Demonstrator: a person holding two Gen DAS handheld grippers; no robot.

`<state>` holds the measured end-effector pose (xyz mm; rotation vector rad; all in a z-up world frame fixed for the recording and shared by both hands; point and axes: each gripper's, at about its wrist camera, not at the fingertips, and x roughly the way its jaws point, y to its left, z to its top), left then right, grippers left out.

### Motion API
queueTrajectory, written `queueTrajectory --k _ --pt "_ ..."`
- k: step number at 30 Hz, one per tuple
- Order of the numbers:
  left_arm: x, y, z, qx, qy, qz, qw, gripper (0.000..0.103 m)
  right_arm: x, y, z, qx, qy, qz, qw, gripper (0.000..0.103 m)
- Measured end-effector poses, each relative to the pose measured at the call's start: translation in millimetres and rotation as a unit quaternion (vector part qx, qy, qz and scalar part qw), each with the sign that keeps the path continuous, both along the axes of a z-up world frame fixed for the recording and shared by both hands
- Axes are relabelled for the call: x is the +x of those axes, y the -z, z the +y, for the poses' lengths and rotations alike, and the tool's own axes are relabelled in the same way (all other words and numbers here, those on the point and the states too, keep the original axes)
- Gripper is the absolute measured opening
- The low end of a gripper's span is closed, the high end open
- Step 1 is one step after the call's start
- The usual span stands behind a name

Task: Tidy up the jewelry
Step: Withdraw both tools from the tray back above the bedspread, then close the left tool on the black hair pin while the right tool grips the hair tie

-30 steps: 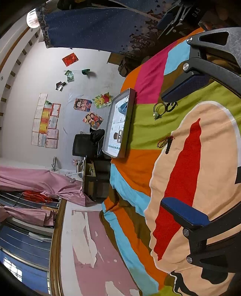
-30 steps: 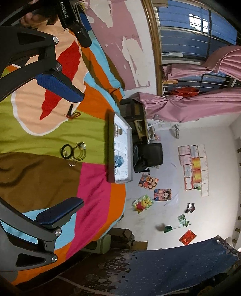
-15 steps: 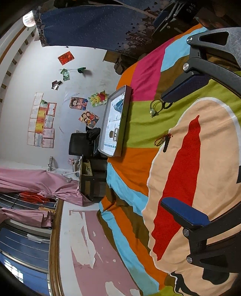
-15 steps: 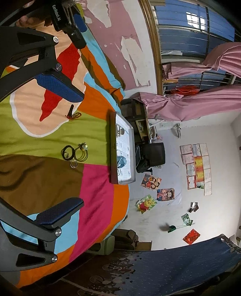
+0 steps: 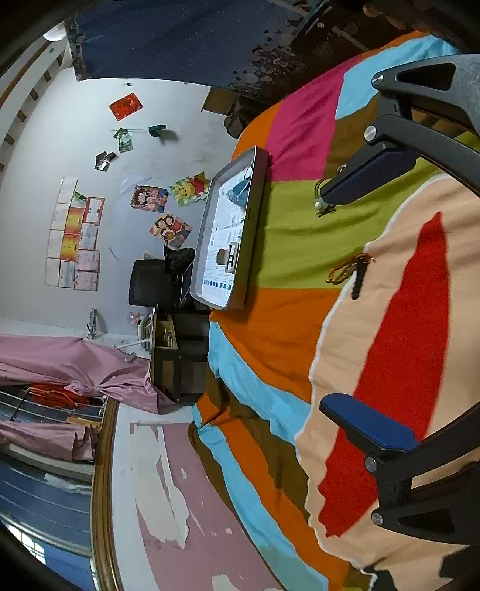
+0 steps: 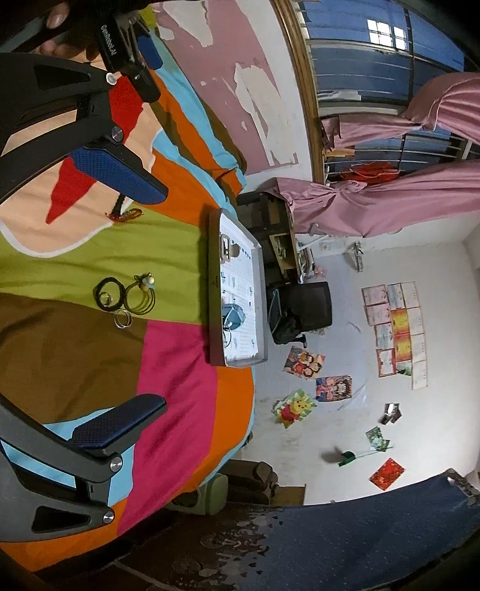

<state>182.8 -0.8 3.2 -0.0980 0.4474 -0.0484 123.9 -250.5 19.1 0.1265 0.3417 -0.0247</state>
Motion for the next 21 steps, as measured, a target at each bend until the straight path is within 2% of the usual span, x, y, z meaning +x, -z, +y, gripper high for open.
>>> queueTrajectory --k 6,11,14,21 --pt "45 17 3 -0.021 0.005 0.018 0.9996 0.103 43 2 -9 -0.006 -0.008 0.017 1.000 0.101" --pt "77 35 5 -0.023 0.018 0.032 0.9991 0.103 85 5 -15 -0.033 -0.018 0.022 0.999 0.101" --pt "92 46 6 -0.023 0.030 0.044 0.9983 0.103 113 12 -21 -0.029 -0.022 0.033 0.999 0.101" --pt "114 75 11 -0.028 0.077 0.087 0.9929 0.103 159 49 -21 -0.026 -0.064 0.094 0.993 0.101"
